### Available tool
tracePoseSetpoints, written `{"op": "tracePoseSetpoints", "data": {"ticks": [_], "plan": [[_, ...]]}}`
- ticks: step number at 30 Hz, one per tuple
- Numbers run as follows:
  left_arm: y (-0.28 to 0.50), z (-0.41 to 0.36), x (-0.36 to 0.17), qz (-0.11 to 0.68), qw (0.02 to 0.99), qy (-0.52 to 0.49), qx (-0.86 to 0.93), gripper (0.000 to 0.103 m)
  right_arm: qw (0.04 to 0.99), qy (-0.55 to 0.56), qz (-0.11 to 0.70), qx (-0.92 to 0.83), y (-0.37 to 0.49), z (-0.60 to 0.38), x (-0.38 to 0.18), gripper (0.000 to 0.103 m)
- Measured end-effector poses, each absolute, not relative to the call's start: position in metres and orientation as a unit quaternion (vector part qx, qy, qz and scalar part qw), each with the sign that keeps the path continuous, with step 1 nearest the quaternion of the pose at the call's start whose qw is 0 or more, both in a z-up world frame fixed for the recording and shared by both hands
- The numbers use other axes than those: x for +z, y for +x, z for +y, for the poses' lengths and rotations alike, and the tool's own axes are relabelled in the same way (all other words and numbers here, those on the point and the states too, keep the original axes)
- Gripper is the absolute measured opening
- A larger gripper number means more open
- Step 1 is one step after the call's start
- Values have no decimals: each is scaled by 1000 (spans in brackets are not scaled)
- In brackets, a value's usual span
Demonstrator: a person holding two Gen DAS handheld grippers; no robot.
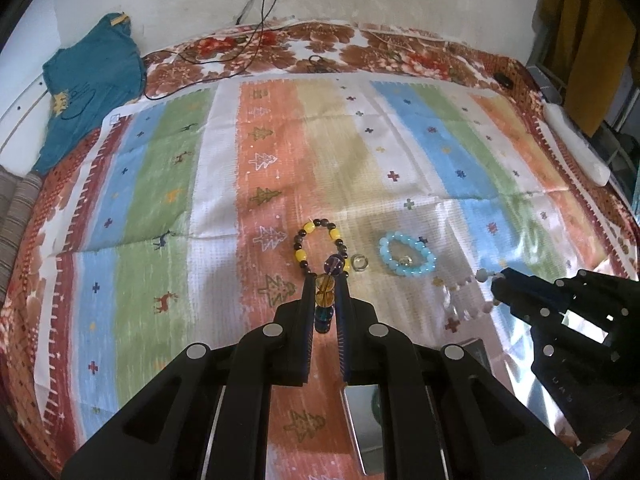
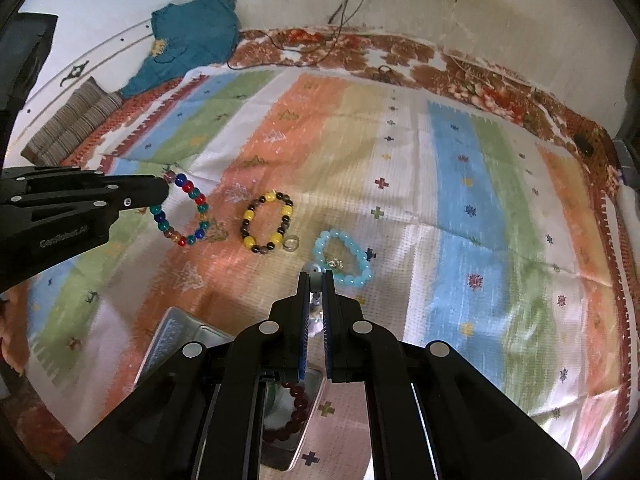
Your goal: Organize jewelry
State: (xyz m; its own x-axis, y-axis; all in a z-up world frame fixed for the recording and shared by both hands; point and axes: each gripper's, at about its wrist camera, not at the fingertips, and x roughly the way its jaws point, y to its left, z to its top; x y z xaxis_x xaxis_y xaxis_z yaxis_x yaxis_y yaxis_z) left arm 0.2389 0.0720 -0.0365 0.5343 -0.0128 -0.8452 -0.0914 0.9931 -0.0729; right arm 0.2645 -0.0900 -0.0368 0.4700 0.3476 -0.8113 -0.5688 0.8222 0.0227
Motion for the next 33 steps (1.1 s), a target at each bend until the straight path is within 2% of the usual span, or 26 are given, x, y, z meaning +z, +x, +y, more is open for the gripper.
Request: {"op": "tracePoseSetpoints", "data": {"ticks": [33], "plan": [[155, 18, -10, 454, 890, -24, -27, 9, 851, -117, 419, 296, 200, -113, -19, 7]]}}
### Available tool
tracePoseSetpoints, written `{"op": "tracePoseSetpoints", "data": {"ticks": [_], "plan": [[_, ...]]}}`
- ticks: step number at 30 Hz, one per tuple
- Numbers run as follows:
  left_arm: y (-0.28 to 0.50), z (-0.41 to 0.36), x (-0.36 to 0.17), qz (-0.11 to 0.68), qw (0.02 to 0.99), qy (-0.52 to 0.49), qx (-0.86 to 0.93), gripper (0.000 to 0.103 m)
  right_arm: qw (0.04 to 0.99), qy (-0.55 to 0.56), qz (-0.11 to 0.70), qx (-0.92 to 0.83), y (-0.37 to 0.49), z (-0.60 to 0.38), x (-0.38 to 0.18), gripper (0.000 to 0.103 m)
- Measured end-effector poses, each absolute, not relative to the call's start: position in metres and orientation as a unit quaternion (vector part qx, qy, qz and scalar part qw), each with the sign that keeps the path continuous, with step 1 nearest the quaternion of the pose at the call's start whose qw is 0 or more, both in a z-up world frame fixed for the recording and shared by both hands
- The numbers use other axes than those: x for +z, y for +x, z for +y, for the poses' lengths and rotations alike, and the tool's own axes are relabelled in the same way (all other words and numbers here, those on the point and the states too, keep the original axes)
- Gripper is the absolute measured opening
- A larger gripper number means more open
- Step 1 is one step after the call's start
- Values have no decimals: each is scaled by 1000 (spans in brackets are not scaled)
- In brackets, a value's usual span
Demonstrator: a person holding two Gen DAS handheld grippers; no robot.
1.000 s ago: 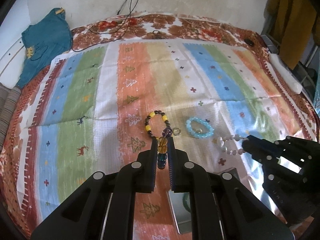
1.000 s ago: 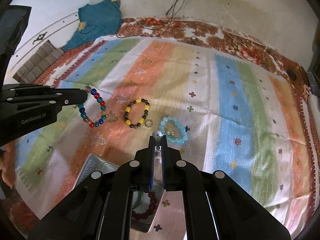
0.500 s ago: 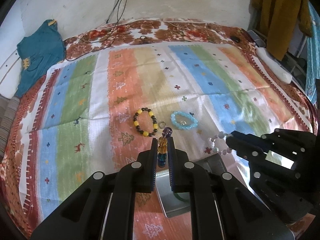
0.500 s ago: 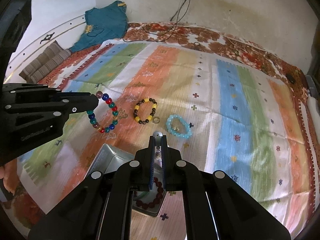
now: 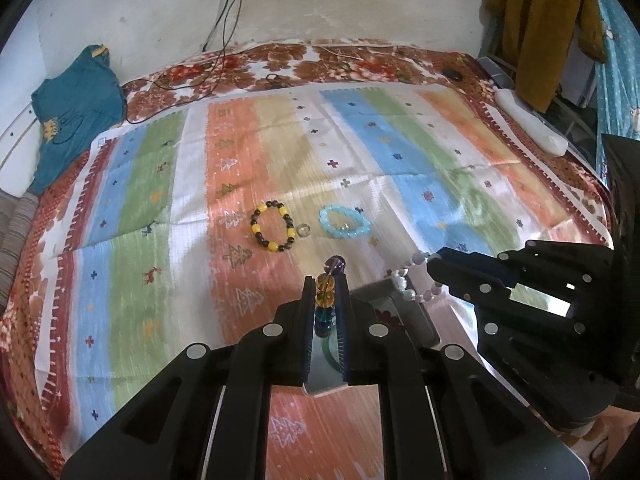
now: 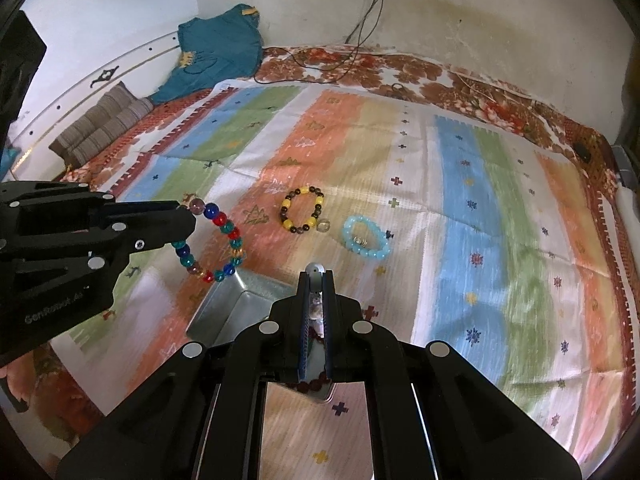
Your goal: Organize jewelry
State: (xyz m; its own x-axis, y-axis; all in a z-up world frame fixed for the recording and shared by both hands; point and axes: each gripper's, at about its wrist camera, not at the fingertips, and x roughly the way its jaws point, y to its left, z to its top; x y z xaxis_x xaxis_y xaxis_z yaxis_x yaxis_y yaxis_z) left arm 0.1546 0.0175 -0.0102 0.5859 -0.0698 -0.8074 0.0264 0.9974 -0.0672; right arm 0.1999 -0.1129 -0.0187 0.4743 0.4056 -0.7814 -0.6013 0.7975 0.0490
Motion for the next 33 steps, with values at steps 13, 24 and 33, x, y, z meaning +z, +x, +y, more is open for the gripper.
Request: {"op": "tracePoseSetpoints", "data": {"ticks": [13, 24, 33], "plan": [[137, 14, -20, 465, 885, -30, -21, 10, 846, -117, 428, 297, 183, -118, -25, 7], [141, 35, -29, 476, 878, -44, 20, 19, 847, -121, 443, 268, 194, -125, -33, 39], [149, 49, -33, 474, 878, -55, 47, 32, 845, -116, 459, 249, 213, -128, -41, 42]]}}
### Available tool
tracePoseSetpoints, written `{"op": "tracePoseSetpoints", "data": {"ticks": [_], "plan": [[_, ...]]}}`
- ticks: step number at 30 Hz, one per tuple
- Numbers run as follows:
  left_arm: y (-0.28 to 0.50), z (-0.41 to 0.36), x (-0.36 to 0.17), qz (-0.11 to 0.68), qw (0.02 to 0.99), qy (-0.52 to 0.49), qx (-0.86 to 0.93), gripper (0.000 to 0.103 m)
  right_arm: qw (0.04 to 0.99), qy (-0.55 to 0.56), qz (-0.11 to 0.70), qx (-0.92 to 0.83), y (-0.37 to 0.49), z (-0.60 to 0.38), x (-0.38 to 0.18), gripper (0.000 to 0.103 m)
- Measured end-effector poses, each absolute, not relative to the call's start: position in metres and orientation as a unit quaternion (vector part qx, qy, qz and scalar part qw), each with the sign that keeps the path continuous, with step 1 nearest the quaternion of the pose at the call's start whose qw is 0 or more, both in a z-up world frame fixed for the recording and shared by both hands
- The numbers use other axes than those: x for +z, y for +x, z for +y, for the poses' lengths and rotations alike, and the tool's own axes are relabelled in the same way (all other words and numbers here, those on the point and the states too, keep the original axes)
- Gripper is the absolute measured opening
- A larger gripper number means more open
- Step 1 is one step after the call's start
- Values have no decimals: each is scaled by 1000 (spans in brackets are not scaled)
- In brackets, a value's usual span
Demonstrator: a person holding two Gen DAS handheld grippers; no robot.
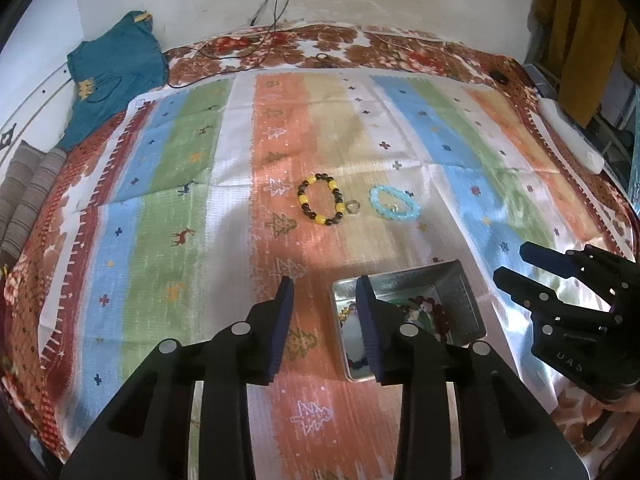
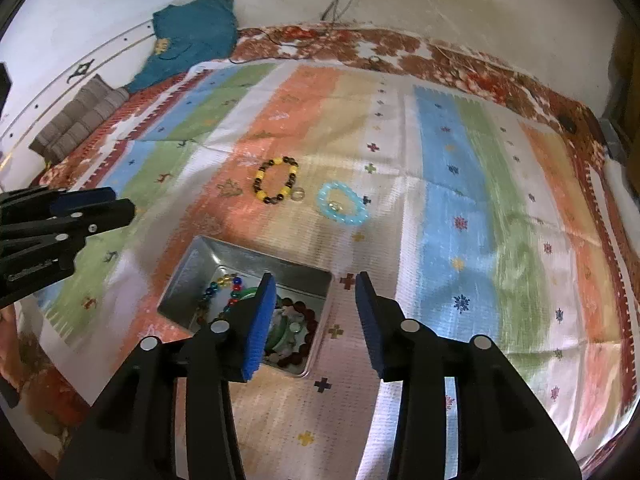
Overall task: Organize jewelry
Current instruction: 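Open both tools to drop the strands into the tin, then move both tools toward the yellow-and-black and light-blue bracelets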
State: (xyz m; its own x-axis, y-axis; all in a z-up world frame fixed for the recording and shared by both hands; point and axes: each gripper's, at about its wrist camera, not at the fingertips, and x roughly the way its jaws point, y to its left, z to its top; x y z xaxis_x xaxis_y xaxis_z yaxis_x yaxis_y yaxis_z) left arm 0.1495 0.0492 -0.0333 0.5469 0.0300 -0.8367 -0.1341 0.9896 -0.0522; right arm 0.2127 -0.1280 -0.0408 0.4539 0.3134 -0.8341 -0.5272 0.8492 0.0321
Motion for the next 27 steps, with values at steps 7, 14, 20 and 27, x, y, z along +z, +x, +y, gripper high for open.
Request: {"op": "tracePoseSetpoints", "data": {"ticks": [7, 14, 20, 27], "plan": [[162, 54, -39, 474, 877, -63, 53, 47, 843, -112, 468, 242, 228, -128, -46, 49], [177, 57, -43, 471, 878, -52, 64, 59, 843, -109, 468, 240, 246, -122, -47, 58], [189, 69, -51, 476, 873, -64, 82, 62, 843, -115, 474, 228, 259, -121, -54, 62], [202, 72, -59, 481, 871, -65, 82, 70, 855, -110, 458, 218, 270, -118, -50, 69]]}}
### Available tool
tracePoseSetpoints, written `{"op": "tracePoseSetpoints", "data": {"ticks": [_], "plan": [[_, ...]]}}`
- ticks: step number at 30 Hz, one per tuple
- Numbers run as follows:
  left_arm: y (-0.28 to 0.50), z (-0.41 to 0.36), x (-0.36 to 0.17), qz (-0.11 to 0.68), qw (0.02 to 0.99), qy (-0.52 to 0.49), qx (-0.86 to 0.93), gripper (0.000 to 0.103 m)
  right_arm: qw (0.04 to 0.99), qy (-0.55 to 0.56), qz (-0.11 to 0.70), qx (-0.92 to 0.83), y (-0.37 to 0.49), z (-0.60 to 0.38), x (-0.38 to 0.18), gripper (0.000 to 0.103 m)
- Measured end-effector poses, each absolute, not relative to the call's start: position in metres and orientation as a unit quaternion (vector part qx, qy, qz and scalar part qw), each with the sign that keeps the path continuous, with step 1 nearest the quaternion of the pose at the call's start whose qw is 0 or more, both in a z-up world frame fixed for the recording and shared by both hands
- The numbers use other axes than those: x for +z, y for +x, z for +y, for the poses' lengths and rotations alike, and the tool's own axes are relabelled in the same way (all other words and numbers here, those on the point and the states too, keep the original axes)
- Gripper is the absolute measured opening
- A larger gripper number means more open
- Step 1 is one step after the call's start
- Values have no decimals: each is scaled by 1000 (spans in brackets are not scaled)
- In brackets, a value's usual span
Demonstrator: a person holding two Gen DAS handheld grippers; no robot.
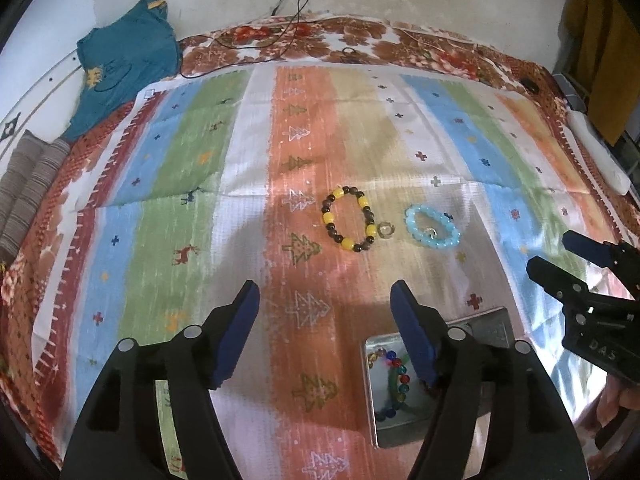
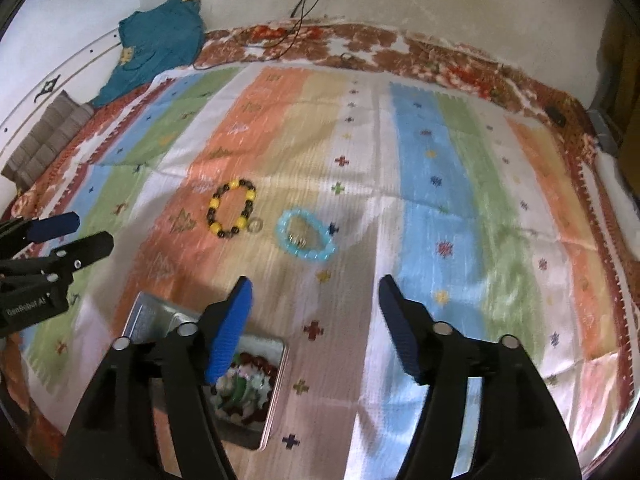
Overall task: Organize jewelry
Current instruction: 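Move both tools toward the yellow-and-black and light-blue bracelets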
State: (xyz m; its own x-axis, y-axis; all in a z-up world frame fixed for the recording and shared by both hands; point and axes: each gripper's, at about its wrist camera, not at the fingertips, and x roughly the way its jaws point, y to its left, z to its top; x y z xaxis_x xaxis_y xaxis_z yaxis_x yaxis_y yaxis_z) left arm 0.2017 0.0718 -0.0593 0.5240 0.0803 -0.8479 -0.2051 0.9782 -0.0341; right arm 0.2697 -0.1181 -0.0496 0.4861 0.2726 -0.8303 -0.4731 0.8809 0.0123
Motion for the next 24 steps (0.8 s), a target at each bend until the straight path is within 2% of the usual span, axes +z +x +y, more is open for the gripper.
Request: {"op": "tracePoseSetpoints", "data": {"ticks": [5, 12, 24], "plan": [[214, 75, -65, 479, 871, -62, 85, 79, 848, -109, 473, 214, 280, -116, -60, 69], [229, 85, -77, 489, 866, -62, 91, 91, 849, -83, 480, 206, 297, -122, -67, 76], [247, 100, -91, 488, 865, -59, 104, 97, 844, -89, 491, 195, 324, -114, -90, 89]]}}
